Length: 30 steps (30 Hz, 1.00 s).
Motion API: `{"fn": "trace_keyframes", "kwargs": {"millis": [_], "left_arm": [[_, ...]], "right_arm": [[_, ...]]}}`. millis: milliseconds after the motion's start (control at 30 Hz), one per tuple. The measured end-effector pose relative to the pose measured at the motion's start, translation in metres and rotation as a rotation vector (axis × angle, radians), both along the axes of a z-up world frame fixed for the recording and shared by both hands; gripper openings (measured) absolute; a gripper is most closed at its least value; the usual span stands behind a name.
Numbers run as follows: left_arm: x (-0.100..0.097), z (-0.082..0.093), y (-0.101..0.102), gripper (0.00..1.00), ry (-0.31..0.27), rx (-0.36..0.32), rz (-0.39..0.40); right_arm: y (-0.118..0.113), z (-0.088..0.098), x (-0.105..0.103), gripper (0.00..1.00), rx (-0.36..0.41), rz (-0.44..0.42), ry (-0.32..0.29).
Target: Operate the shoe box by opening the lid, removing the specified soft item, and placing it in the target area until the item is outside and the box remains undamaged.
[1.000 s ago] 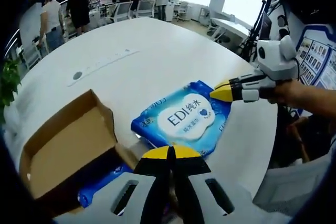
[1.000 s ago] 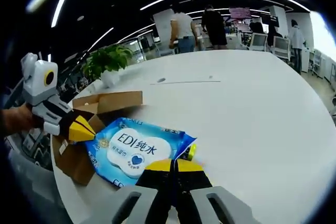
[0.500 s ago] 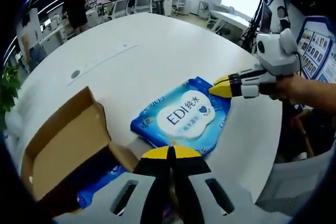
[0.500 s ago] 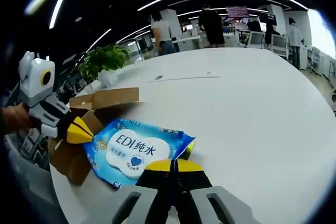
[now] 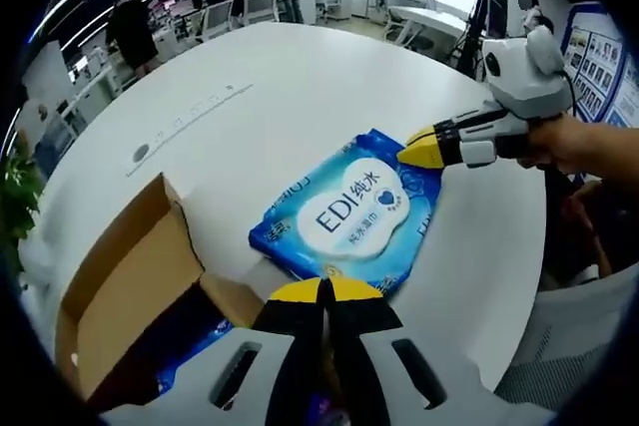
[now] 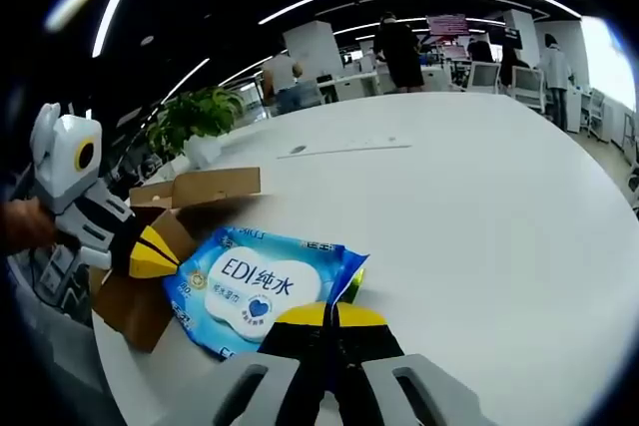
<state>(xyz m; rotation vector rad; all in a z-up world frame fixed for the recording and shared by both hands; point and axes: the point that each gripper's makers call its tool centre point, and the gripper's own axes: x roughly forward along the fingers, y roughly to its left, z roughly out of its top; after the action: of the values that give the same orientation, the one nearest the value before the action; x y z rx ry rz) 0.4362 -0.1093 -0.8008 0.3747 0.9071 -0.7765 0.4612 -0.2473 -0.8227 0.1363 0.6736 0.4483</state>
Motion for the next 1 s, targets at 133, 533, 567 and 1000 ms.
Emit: {"fn": "trace_keyframes", "kwargs": {"millis": [133,533,567,1000], "left_arm": [[0.0,0.003,0.0,0.0,-0.001,-0.026,0.01],[-0.003,0.02,0.006,0.03,0.005,-0.104,0.041],[-0.003,0.02,0.006,0.04,0.001,-0.106,0.042],[-0.005,0.033,0.018,0.08,-0.018,-0.15,0.069]], "right_arm": [[0.0,0.0,-0.001,0.0,-0.006,0.002,-0.002],[-0.002,0.0,-0.003,0.0,-0.005,-0.012,0.003],[-0.003,0.0,-0.003,0.0,-0.005,-0.013,0.004],[-0.014,0.005,-0.008,0.0,-0.039,-0.017,-0.003]]}}
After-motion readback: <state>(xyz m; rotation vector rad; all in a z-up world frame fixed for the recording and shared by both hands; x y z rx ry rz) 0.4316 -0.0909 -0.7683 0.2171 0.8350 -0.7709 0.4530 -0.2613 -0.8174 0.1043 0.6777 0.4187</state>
